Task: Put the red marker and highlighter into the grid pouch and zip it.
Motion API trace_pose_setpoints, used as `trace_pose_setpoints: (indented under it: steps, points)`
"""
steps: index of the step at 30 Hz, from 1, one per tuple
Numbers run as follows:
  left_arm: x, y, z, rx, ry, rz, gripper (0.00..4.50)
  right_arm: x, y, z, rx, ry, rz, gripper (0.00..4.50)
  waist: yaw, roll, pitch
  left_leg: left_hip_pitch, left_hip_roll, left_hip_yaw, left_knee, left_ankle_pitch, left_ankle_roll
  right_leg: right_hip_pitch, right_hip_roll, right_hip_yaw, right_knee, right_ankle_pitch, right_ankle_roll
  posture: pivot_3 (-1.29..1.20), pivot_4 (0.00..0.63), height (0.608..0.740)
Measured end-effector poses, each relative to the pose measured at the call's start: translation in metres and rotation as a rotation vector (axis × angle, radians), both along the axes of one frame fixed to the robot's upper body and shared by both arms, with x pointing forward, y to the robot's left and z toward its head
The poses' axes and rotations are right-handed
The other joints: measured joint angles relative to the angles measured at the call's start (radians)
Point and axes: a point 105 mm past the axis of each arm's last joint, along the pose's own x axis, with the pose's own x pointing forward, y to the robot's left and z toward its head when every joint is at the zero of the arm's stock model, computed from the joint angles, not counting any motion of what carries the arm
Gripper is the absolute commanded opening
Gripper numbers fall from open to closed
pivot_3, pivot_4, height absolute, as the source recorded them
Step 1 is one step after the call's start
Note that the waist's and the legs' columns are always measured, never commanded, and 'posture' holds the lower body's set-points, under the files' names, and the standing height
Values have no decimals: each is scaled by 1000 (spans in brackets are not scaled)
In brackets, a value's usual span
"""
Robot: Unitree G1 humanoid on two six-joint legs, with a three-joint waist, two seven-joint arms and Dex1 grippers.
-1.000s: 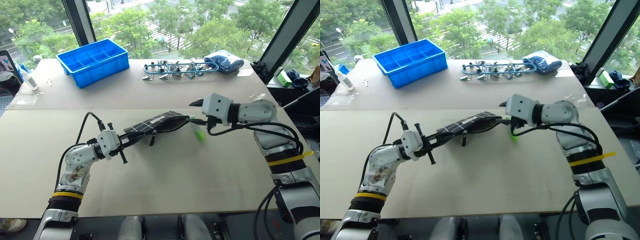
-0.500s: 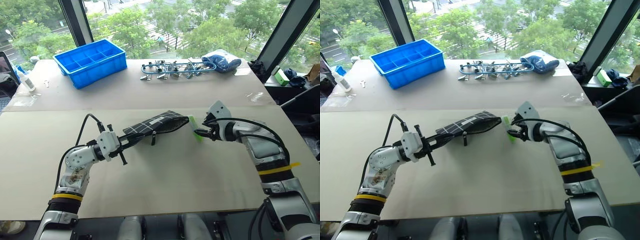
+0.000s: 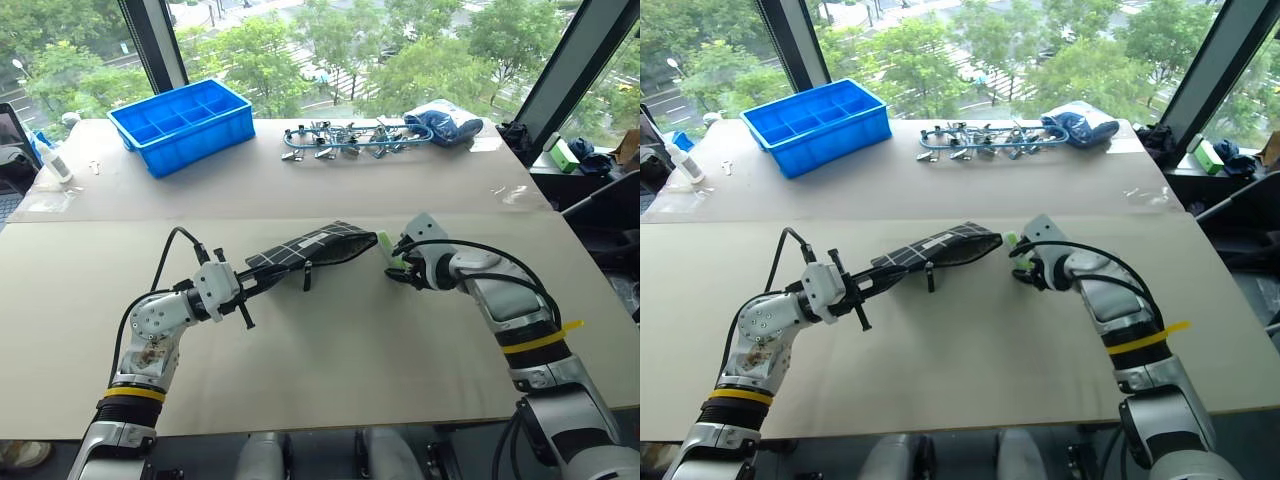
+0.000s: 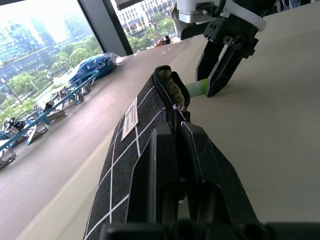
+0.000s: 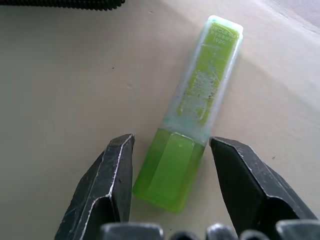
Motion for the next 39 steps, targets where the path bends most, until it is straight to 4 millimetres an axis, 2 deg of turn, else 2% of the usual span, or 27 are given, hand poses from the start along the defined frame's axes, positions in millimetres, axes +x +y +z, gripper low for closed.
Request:
trace_pose_setpoints:
  steps: [2,9,12,14,17,19,20,21,22,23,26,27,29,33,39]
  points:
    - [0,0,0,1,0,1,0,-1,2,-1,-7,-3,8,1008,-1,0,0,0,0,0,0,0,0,0,0,0,0,0,0,0,150,740]
    - [0,-1,0,5,-6,1,0,1,-1,1,-20,-24,11,1004,-1,0,0,0,0,0,0,0,0,0,0,0,0,0,0,0,150,740]
    - [0,-1,-1,11,-7,0,0,14,-23,10,-72,-78,-63,1004,3,0,0,-1,-1,0,0,0,0,-1,-1,0,0,1,1,0,150,740]
    - [0,-1,-1,13,-7,-1,0,30,-47,35,-97,-171,-155,1004,3,1,1,-3,-1,1,0,0,0,-2,-1,1,0,1,2,0,150,740]
    - [0,-2,-1,13,-8,-2,0,46,-78,102,-133,-412,-233,1004,2,1,1,-3,-1,1,-1,0,0,-3,0,1,-1,1,1,0,150,740]
    - [0,-2,-1,13,-8,-3,0,42,-77,132,-133,-531,-172,1004,1,1,1,-2,0,1,-2,0,0,-3,0,1,-2,0,0,0,150,740]
    - [0,-3,-1,12,-10,-4,0,34,-70,143,-155,-584,-81,1004,1,1,1,-2,0,1,-4,0,0,-3,0,1,-3,0,0,0,150,740]
    - [1,-3,0,11,-11,-5,0,24,-61,144,-188,-610,20,1004,1,1,1,-2,0,1,-5,0,0,-2,0,0,-4,0,0,0,150,740]
    - [1,-4,0,9,-13,-7,0,14,-52,139,-229,-607,122,1004,2,1,1,-2,0,1,-5,0,0,-2,0,0,-5,0,1,0,150,740]
    - [1,-4,0,8,-13,-8,0,0,-40,121,-276,-565,257,1004,2,1,1,-1,0,1,-5,0,0,-1,0,0,-5,0,1,0,150,740]
    - [2,-6,1,4,-14,-11,0,-34,-26,74,-385,-404,520,1004,5,1,1,-2,-1,1,-4,0,1,-1,-2,1,-6,0,2,0,150,740]
    - [1,-6,0,4,-14,-11,0,-42,-23,66,-404,-371,573,1004,5,1,1,-2,-1,1,-3,-1,1,-1,-2,1,-5,1,3,0,150,740]
    - [1,-6,0,3,-14,-12,0,-48,-18,67,-424,-371,619,1004,2,1,1,-2,-1,1,0,-1,2,-1,-1,2,-4,1,3,0,150,740]
    - [1,-7,0,2,-13,-15,0,-40,-10,74,-477,-446,605,1004,0,1,1,0,0,0,0,-1,2,0,0,1,-2,1,2,0,150,740]
    - [1,-8,0,6,-11,-25,0,-36,2,52,-489,-428,638,1004,7,1,1,-2,-1,1,1,-1,1,0,-1,1,-3,1,2,0,150,740]
